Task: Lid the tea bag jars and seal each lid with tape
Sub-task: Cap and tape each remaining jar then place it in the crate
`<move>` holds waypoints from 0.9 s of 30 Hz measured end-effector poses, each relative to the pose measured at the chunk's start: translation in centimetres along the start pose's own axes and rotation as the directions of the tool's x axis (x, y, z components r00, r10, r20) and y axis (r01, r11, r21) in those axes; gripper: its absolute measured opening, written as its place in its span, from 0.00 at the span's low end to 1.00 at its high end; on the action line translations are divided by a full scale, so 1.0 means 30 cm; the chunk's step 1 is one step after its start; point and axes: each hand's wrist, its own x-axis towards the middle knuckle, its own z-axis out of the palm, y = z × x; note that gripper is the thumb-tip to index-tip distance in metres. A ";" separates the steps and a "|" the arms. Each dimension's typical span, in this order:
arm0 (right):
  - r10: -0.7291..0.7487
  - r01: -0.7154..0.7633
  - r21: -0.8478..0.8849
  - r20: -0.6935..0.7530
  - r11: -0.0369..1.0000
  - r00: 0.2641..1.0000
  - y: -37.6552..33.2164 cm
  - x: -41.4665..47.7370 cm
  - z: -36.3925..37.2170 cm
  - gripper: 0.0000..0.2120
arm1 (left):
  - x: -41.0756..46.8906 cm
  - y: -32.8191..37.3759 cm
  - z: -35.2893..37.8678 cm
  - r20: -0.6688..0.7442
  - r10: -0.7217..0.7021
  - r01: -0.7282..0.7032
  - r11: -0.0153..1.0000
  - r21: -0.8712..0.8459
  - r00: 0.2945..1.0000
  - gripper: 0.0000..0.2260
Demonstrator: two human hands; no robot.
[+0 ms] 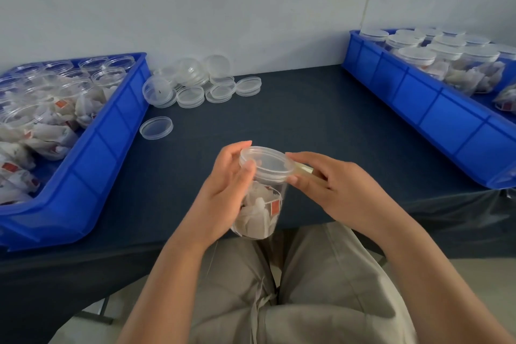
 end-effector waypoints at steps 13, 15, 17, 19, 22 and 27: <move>-0.001 -0.006 -0.115 -0.058 0.993 0.998 -0.049 -0.023 0.047 0.30 | 0.014 0.017 0.069 -0.325 0.070 0.018 0.965 0.260 0.943 0.39; 0.038 -0.037 -0.084 0.018 0.996 0.999 -0.035 -0.015 0.038 0.29 | 0.021 0.012 0.052 -0.352 0.040 0.032 0.980 0.196 0.935 0.38; 0.062 -0.059 -0.042 0.090 0.997 0.994 -0.026 -0.013 0.034 0.30 | 0.025 0.009 0.040 -0.357 0.031 0.024 0.989 0.147 0.934 0.36; 0.041 -0.038 -0.026 0.120 0.999 0.992 -0.025 -0.015 0.037 0.31 | 0.026 0.009 0.032 -0.353 0.024 0.020 0.992 0.122 0.935 0.35; 0.047 -0.046 -0.020 0.082 0.999 0.996 -0.018 -0.010 0.022 0.38 | 0.027 0.001 0.008 -0.342 -0.001 0.031 0.996 0.082 0.940 0.32; 0.074 -0.072 -0.090 0.019 0.993 0.997 0.001 0.009 -0.009 0.37 | 0.025 -0.015 -0.023 -0.245 -0.017 0.026 0.999 0.035 0.969 0.32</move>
